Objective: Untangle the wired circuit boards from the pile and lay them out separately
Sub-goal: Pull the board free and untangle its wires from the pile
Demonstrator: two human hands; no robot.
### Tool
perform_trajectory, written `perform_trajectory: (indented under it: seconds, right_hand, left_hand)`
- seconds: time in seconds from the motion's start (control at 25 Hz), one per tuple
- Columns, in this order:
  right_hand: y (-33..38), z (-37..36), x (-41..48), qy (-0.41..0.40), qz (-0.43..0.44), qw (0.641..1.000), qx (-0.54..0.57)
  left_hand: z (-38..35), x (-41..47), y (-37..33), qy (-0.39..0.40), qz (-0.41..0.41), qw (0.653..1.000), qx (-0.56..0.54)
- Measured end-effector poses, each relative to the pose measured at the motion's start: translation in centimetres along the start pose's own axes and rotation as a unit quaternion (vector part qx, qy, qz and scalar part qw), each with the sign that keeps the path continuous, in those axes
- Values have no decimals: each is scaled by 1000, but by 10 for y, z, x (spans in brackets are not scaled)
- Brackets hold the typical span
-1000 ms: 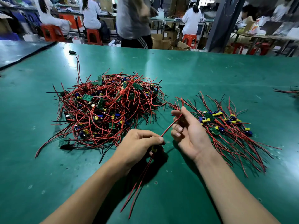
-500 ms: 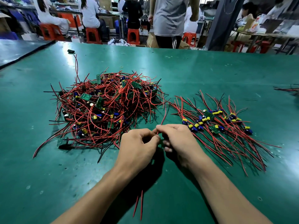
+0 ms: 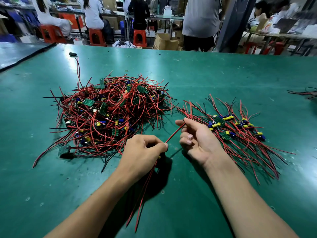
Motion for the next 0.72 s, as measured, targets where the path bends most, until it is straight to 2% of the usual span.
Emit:
perform_trajectory:
  seconds: [0.28,0.4,0.52,0.6,0.72]
  right_hand:
    - [5,-8,-6,92,-53,978,180]
    - [5,-11,-9,118,-60,976,172]
    - [3,-7,-8,103,-35,990,88]
    - [0,-6,-7,92,-22,995,36]
    - [-6,-5,-5,81,-31,996,28]
  left_hand:
    - [-2,0,2,20,3,999,-26]
    - [-4,2,4,29,0,999,-28]
    - [1,3,10,12,2,999,-37]
    - [3,4,18,2,56,987,-150]
    - [2,7,22,-10,129,934,-332]
Point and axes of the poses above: each hand's wrist, its own x-axis towards the middle knuckle, its own z-axis out of the back of the hand, y = z × x, the point moved 8 cm from there along x, towards the middle knuckle, and after that the axes turned 10 degrees about -x, right-handed, at the moved point
